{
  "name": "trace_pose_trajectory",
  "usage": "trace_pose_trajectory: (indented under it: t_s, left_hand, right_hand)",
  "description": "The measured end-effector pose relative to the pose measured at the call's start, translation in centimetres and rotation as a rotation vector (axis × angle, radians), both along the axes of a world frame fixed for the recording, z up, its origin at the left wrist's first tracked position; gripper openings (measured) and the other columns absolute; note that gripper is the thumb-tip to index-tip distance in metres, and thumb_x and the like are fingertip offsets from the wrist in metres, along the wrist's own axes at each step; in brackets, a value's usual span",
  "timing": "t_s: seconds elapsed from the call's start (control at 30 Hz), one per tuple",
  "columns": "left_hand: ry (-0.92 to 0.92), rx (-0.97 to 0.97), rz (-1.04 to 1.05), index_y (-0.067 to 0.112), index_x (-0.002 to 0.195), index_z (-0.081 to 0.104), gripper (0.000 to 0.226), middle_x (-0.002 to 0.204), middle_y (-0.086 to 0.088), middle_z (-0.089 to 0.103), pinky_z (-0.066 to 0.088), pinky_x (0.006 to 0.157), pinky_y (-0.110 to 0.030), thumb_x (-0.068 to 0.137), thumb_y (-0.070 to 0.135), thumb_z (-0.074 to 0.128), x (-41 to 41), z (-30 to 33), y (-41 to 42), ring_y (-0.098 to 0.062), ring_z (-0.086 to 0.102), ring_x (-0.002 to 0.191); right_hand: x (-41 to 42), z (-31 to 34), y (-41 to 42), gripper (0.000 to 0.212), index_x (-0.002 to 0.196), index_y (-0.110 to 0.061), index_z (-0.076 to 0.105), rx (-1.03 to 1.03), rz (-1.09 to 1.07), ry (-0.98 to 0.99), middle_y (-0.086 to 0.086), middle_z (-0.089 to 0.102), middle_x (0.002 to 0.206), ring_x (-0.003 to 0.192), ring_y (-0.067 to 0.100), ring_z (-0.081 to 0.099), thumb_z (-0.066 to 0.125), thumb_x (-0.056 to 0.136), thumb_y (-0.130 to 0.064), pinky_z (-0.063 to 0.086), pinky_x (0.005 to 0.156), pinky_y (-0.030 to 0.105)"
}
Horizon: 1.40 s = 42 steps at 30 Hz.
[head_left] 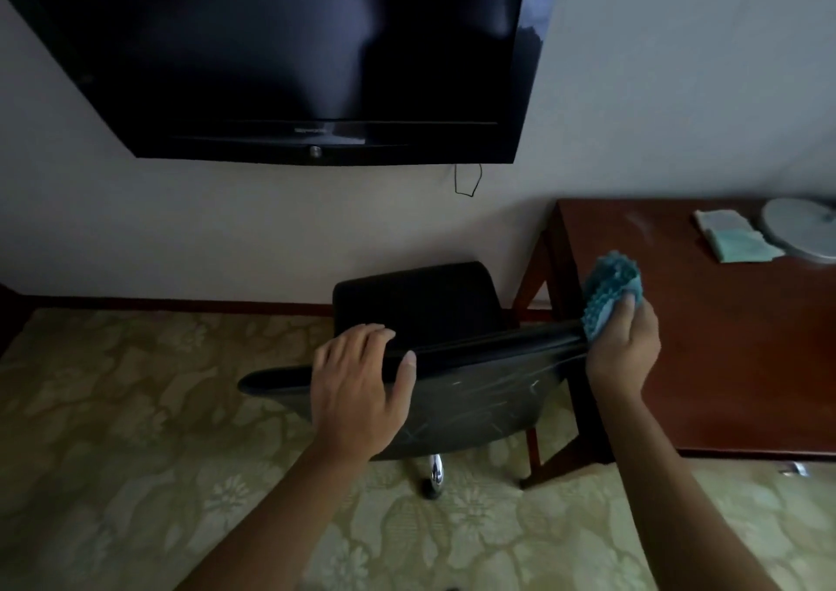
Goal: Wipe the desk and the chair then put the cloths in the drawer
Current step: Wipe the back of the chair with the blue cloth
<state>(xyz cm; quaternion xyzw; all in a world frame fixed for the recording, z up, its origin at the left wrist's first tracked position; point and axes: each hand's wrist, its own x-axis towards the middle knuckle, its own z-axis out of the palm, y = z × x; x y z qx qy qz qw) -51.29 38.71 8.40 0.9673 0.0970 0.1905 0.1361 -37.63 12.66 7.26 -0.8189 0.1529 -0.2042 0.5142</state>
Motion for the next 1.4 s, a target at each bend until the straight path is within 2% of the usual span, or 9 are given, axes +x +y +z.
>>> trace_pose_trajectory:
  t_s: [0.1, 0.27, 0.43, 0.67, 0.77, 0.87, 1.0, 1.2, 1.4]
  left_hand:
    - [-0.008, 0.011, 0.002, 0.019, 0.114, 0.064, 0.046, 0.116, 0.004, 0.065, 0.037, 0.089, -0.034, 0.095, 0.050, 0.036, 0.0, -0.1, 0.2, -0.016, 0.057, 0.108]
    - [-0.019, 0.033, -0.019, 0.018, 0.114, 0.064, 0.046, 0.111, 0.003, 0.066, 0.037, 0.087, -0.035, 0.096, 0.048, 0.034, -0.5, -0.3, 1.6, -0.017, 0.058, 0.103]
    - [-0.136, -0.004, -0.115, 0.015, 0.110, 0.065, 0.040, 0.105, 0.001, 0.065, 0.033, 0.081, -0.028, 0.096, 0.042, 0.039, -0.4, -0.3, 3.3, -0.018, 0.058, 0.096]
    - [-0.253, -0.082, -0.355, 0.013, 0.103, 0.067, 0.024, 0.100, -0.001, 0.063, 0.036, 0.085, -0.022, 0.092, 0.032, 0.057, -1.3, -0.3, 3.7, -0.016, 0.055, 0.096]
    - [-0.340, -0.012, -0.410, 0.012, 0.103, 0.070, 0.019, 0.100, -0.002, 0.063, 0.040, 0.084, -0.029, 0.090, 0.024, 0.063, -1.4, -0.8, 3.4, -0.019, 0.057, 0.094]
    - [-0.464, 0.062, -0.527, 0.013, 0.102, 0.071, 0.019, 0.102, -0.005, 0.064, 0.037, 0.086, -0.035, 0.085, 0.015, 0.063, -0.8, -0.5, 0.5, -0.022, 0.057, 0.094]
    - [-0.536, 0.123, -0.683, 0.014, 0.111, 0.066, 0.028, 0.111, -0.007, 0.063, 0.036, 0.093, -0.040, 0.087, 0.020, 0.054, 1.3, -0.3, -5.6, -0.024, 0.056, 0.101]
    - [-0.697, 0.210, -0.756, 0.013, 0.117, 0.068, 0.038, 0.109, -0.006, 0.065, 0.042, 0.087, -0.040, 0.081, 0.021, 0.057, 3.9, -3.7, -8.0, -0.026, 0.059, 0.099]
    - [-0.876, 0.423, -0.514, 0.018, 0.098, 0.072, 0.032, 0.096, -0.009, 0.060, 0.031, 0.074, -0.042, 0.070, 0.023, 0.056, 6.2, -5.0, -9.3, -0.034, 0.052, 0.087]
  right_hand:
    - [1.3, 0.2, -1.1, 0.040, 0.101, -0.017, 0.066, 0.313, -0.129, 0.167, -0.009, 0.062, 0.082, 0.084, 0.016, 0.061, 0.036, 0.099, -0.043, 0.040, 0.059, 0.019]
    - [-2.9, -1.8, 0.4, 0.051, 0.135, -0.016, 0.055, 0.371, -0.184, 0.126, -0.002, 0.061, 0.114, 0.101, 0.013, 0.056, 0.029, 0.103, -0.047, 0.038, 0.083, 0.026]
    - [-9.2, -6.7, 4.3, 0.049, 0.144, -0.008, 0.035, 0.025, 0.068, 0.018, 0.012, 0.044, 0.142, 0.121, 0.020, 0.045, 0.030, 0.102, -0.031, 0.031, 0.091, 0.015]
    - [-9.5, -8.2, 9.6, 0.033, 0.132, -0.008, 0.037, -0.158, -0.024, -0.173, 0.008, 0.040, 0.128, 0.109, 0.024, 0.041, 0.035, 0.101, -0.021, 0.025, 0.088, 0.010]
    - [-9.4, -8.8, 9.1, 0.029, 0.125, -0.011, 0.041, -0.247, -0.003, -0.242, 0.003, 0.041, 0.123, 0.109, 0.028, 0.044, 0.034, 0.100, -0.025, 0.031, 0.087, 0.020]
    - [-8.9, -10.2, 8.2, 0.045, 0.127, 0.005, 0.047, -0.330, -0.032, -0.249, 0.023, 0.048, 0.127, 0.115, 0.041, 0.048, 0.032, 0.100, -0.028, 0.042, 0.097, 0.053]
    - [-7.3, -11.1, 7.1, 0.057, 0.135, 0.018, 0.039, -0.463, -0.015, -0.404, 0.042, 0.033, 0.142, 0.132, 0.058, 0.032, 0.036, 0.099, -0.025, 0.031, 0.104, 0.068]
    - [-4.5, -16.8, 5.6, 0.053, 0.147, 0.003, 0.032, -0.666, -0.017, -0.684, 0.032, 0.022, 0.152, 0.145, 0.045, 0.018, 0.036, 0.099, -0.021, 0.019, 0.119, 0.053]
    - [-2.5, -24.7, 5.6, 0.050, 0.148, -0.003, 0.030, -0.747, -0.007, -0.816, 0.011, 0.003, 0.163, 0.150, 0.034, 0.008, 0.028, 0.102, -0.023, 0.012, 0.121, 0.048]
